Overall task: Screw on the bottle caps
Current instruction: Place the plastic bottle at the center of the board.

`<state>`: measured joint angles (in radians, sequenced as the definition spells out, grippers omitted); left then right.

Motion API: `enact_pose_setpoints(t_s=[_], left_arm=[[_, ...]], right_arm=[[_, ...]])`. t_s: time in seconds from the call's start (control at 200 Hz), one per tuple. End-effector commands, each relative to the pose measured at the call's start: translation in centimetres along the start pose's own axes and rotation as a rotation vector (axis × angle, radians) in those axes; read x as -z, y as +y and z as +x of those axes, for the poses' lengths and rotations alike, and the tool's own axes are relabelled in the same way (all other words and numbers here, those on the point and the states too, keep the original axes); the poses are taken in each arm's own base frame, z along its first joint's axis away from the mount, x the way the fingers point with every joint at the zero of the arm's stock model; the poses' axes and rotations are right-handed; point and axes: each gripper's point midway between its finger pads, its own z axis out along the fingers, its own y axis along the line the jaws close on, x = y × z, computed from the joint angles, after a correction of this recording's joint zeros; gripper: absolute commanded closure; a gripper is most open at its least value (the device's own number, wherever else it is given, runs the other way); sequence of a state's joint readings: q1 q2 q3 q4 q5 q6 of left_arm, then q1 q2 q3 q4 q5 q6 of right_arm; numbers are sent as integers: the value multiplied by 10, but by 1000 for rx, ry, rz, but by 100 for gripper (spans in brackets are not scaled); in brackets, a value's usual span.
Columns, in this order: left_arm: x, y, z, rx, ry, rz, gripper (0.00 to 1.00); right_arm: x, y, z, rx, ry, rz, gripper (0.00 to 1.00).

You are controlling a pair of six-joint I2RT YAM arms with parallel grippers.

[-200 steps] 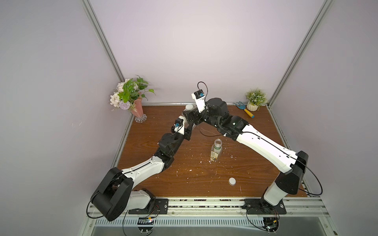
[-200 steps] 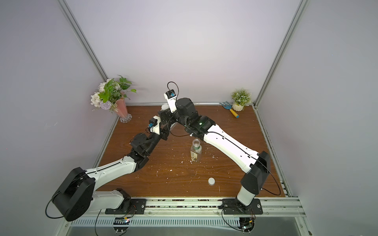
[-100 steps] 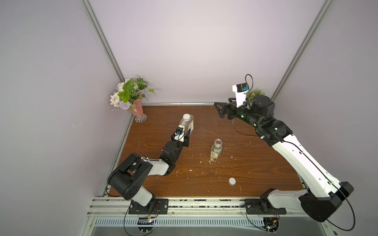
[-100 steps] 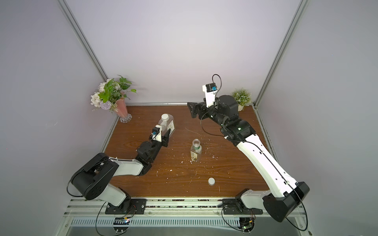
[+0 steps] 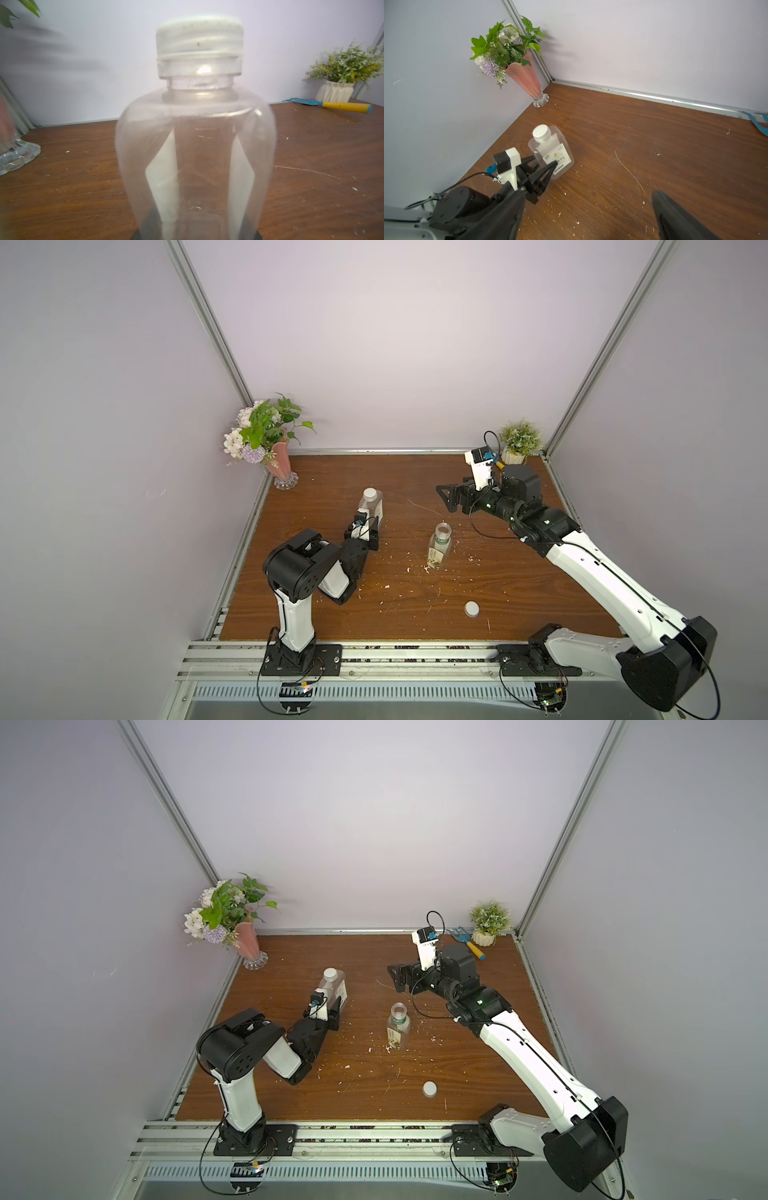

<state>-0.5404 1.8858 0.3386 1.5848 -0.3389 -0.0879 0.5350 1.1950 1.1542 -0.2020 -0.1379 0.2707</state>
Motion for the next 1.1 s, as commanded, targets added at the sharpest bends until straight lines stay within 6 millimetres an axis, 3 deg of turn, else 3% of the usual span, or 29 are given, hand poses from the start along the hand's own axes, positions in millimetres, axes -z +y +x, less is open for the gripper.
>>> enact_pose_setpoints(t_s=[0.0,0.13,0.29,0.505,0.836,0.981,1.096], left_arm=[[7,24,-58,143,-229,-96,99],[17,29,-54,186,-185,-101,99],[22,26,-38,155,-71,-108,99],[39,39,-12,171,7,-160,99],[51,40,16,161,-10,-160,99],[48,32,30,134,22,-146,96],[48,32,27,140,15,-146,88]], right_arm=[[16,10,-23,-2,-98,-41,0],[16,10,-11,-16,-83,-55,1],[18,10,3,-29,-66,-69,0],[22,9,17,-35,-55,-80,1],[30,7,30,-37,-41,-74,1],[30,4,38,-34,-20,-65,1],[31,3,38,-29,-13,-54,0]])
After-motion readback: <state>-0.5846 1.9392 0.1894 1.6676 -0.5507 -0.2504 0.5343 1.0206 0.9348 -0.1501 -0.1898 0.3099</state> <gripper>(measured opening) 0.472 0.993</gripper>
